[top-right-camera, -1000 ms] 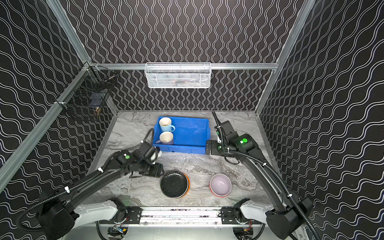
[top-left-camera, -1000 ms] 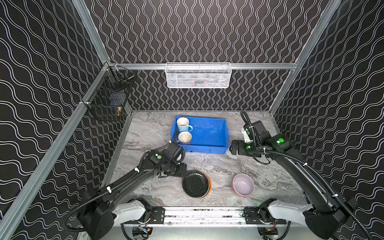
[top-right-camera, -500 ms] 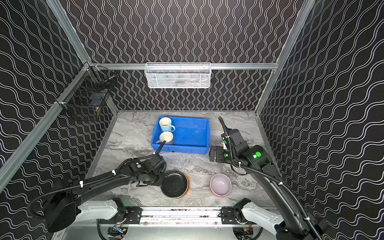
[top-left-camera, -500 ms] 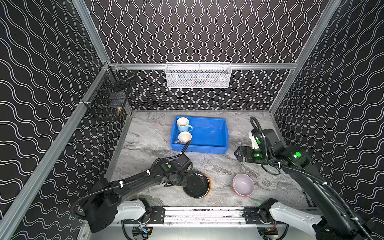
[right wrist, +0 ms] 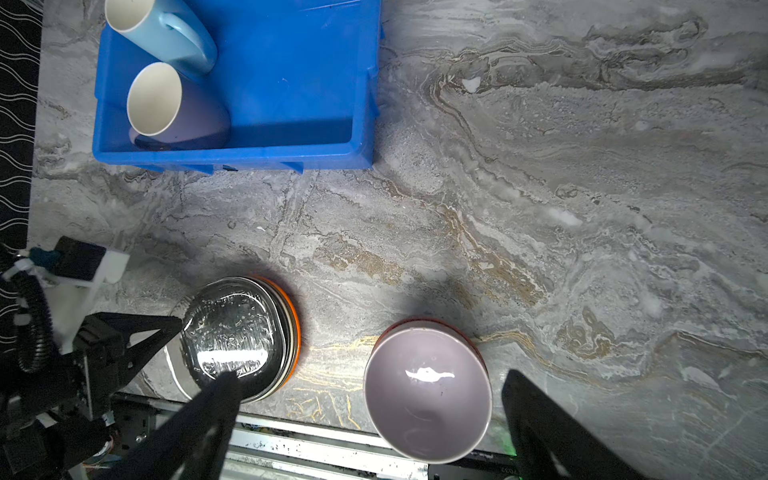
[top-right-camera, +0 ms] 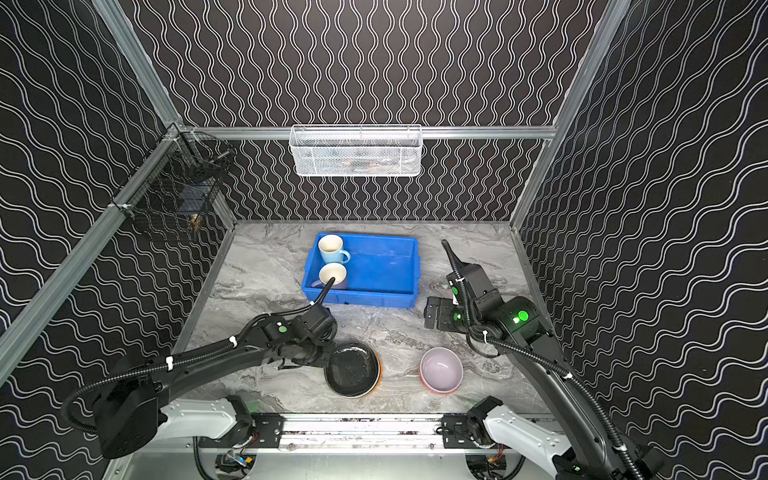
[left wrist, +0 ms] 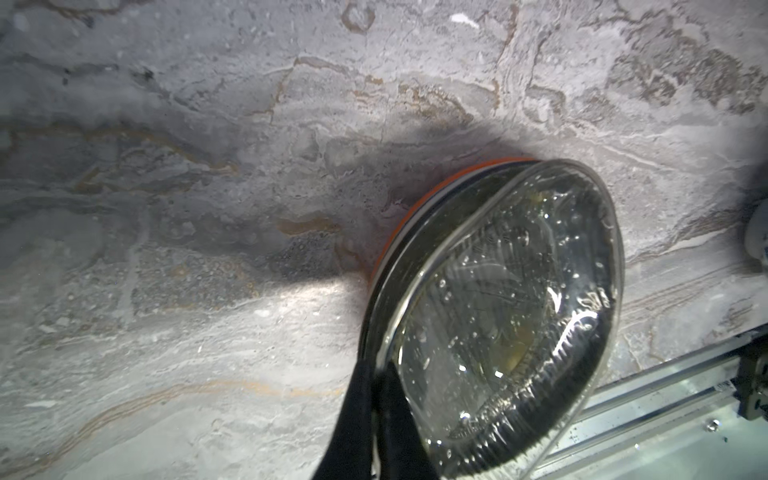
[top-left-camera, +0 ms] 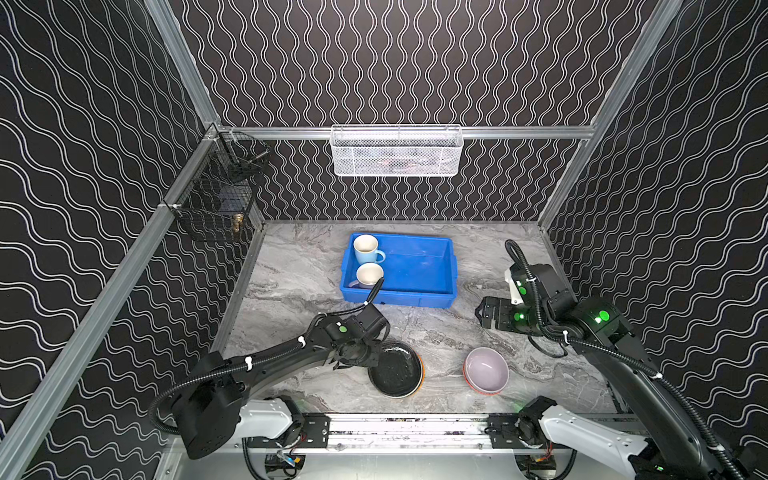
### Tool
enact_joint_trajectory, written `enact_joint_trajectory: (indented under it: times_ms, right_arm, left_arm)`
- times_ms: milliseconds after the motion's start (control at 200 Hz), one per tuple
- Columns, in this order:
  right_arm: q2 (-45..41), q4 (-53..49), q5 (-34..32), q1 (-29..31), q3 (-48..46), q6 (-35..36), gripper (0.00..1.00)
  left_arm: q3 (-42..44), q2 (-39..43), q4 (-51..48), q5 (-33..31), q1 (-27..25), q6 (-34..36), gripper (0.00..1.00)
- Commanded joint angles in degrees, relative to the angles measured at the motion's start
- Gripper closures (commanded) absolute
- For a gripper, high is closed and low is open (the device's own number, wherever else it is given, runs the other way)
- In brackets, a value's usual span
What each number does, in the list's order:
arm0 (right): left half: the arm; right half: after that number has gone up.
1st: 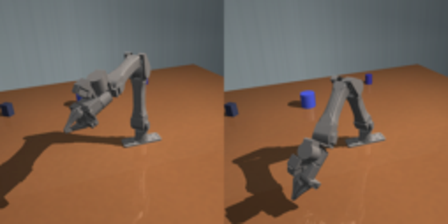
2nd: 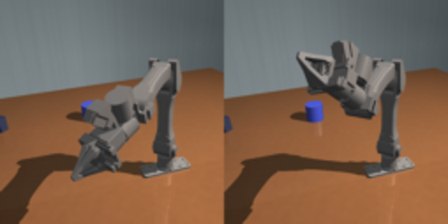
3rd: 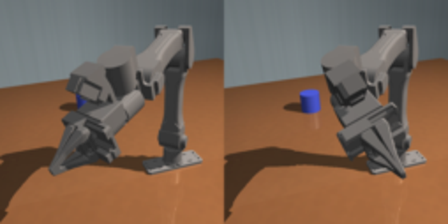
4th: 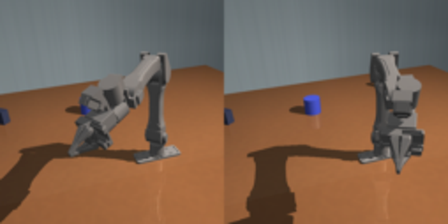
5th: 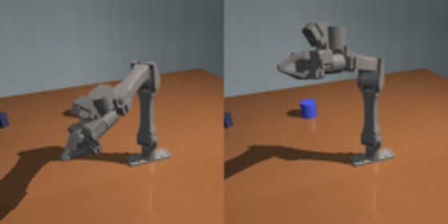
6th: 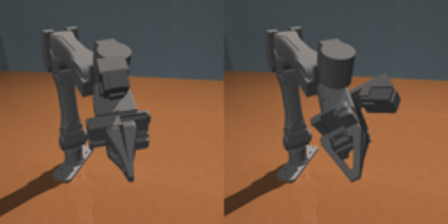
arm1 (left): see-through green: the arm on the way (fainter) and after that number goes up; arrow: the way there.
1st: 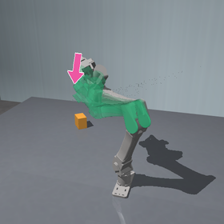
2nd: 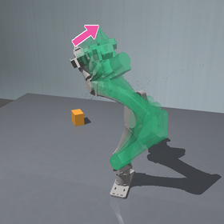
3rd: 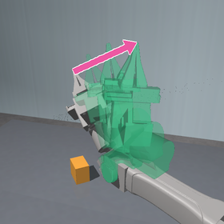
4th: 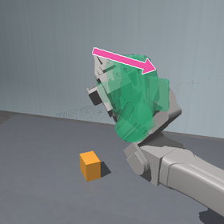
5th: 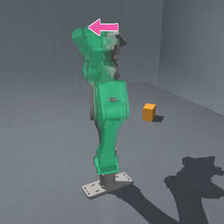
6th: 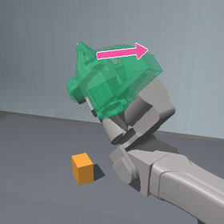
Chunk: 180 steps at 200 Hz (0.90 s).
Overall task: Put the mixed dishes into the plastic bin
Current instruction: 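Close the left gripper on the rim of the top clear glass plate, then lift the clear glass plate with the left gripper and carry it into the bin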
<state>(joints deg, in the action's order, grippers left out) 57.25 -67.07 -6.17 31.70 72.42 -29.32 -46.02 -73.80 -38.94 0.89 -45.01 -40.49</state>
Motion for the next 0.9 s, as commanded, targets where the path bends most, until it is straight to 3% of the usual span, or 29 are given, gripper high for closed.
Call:
enact_joint_trajectory:
  times_ms: [0, 335, 566, 896]
  right_arm:
    - [0.54, -0.65, -0.82, 0.03, 1.09, -0.43, 0.01]
    - [1.78, -0.52, -1.12, 0.03, 3.07, -0.34, 0.01]
    - [1.55, -0.34, -1.78, 0.09, 3.76, -0.96, 0.01]
    - [-0.81, -1.62, -5.2, 0.07, 4.77, -3.13, 0.01]
  left_arm:
    - [-1.21, 0.64, -1.84, -0.65, 0.03, 1.03, 0.97]
    - [-7.62, 0.93, -4.24, 1.49, 0.09, 3.02, 0.99]
    - [-18.08, -2.17, -8.43, -0.15, 0.74, 5.62, 0.99]
    - [-42.06, -19.69, -7.86, 2.08, 13.6, 15.72, 0.98]
